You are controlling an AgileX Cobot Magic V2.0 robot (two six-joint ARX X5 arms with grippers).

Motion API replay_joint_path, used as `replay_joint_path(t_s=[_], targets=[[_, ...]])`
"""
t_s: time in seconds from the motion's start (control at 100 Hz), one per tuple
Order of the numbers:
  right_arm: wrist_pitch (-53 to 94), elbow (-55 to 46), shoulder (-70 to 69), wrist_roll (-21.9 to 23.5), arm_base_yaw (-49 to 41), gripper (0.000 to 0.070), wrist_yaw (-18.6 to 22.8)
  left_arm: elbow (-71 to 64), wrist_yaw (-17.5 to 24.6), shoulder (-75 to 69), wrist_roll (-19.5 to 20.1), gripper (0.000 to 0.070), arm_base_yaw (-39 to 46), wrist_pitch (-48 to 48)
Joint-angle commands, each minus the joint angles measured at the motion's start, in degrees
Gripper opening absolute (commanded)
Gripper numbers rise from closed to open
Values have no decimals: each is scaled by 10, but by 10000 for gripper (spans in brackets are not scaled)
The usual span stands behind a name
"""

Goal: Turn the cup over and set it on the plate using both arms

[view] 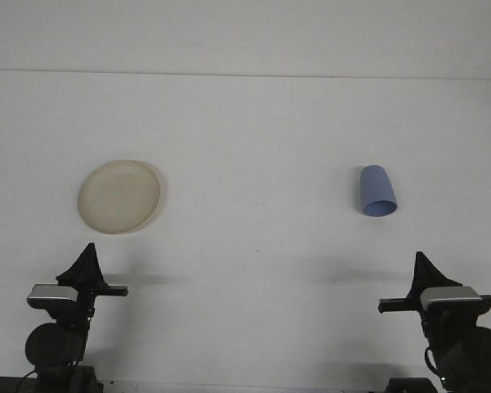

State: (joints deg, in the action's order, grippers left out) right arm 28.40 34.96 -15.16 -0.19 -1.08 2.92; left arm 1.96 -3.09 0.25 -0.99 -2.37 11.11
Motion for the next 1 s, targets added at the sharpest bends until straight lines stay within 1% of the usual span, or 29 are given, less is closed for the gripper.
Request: replay_joint_path(t_s=[0.0, 0.19, 0.34, 0.41, 0.57, 0.99], targets=[[37, 46, -36, 4, 0, 0, 0, -12, 1, -1, -3, 14, 0, 6], [160, 163, -144, 4, 0, 0, 0, -12, 1, -1, -3, 14, 0, 6], [208, 209, -208, 4, 0, 0, 1, -12, 1, -1, -3, 14, 0, 7], [214, 214, -230, 5, 0, 0, 1, -12, 1, -1, -3, 14, 0, 6], [223, 214, -264, 33, 0, 0, 1, -12, 1, -1, -3, 14, 0, 6], [235, 214, -277, 30, 0, 4, 0, -12, 1, -1, -3, 14, 0, 7]])
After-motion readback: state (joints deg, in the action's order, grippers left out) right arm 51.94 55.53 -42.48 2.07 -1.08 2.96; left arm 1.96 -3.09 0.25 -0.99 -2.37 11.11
